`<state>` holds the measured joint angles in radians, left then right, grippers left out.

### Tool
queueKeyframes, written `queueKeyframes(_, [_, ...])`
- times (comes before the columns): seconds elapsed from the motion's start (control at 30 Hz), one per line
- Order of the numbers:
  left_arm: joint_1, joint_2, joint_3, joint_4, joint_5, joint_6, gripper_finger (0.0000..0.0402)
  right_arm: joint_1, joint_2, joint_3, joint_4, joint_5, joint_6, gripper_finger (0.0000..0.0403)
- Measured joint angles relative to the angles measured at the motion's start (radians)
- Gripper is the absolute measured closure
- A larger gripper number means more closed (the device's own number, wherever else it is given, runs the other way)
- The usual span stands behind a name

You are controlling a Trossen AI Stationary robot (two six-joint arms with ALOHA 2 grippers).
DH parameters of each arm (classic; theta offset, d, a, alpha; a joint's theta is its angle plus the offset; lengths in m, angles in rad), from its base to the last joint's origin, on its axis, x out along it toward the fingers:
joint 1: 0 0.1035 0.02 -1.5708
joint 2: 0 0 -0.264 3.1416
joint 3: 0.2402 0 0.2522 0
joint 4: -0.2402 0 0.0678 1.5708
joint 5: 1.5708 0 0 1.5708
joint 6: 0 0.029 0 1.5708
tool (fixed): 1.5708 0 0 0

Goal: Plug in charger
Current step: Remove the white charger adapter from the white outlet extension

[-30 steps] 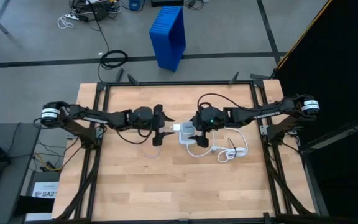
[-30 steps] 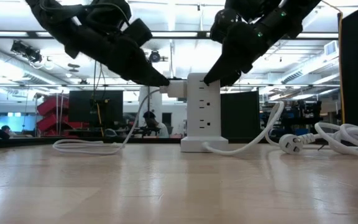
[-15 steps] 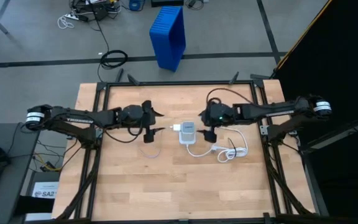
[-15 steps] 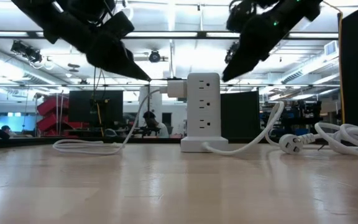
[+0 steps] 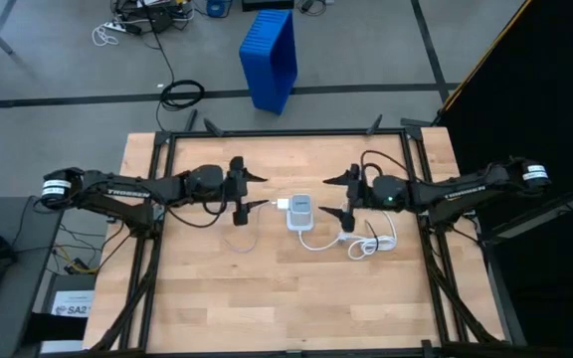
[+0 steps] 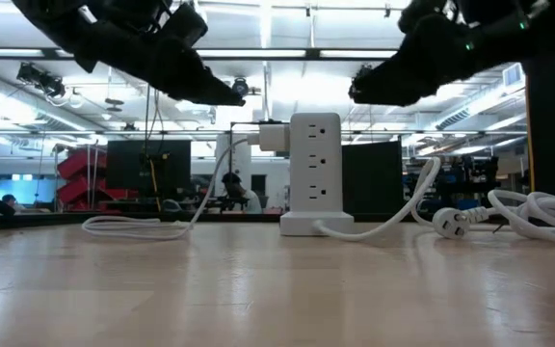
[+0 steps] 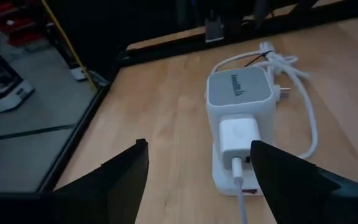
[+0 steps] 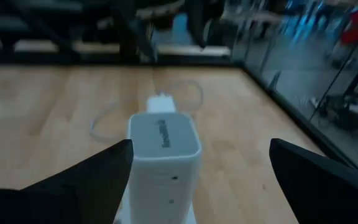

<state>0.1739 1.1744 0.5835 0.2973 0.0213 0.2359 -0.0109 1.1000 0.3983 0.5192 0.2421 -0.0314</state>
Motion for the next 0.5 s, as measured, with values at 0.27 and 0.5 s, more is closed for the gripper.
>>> queueKeyframes(0.27, [0.046,0.046,0.000,0.024,0.044,-0.038,0.0137,-0.046,0.006,-0.046,0.075,0.001,0.029,0.0057])
queueKeyframes(0.5, [0.061,0.132,0.000,0.059,0.041,-0.035,0.0137,-0.056,0.028,-0.046,0.104,0.000,0.041,0.0057])
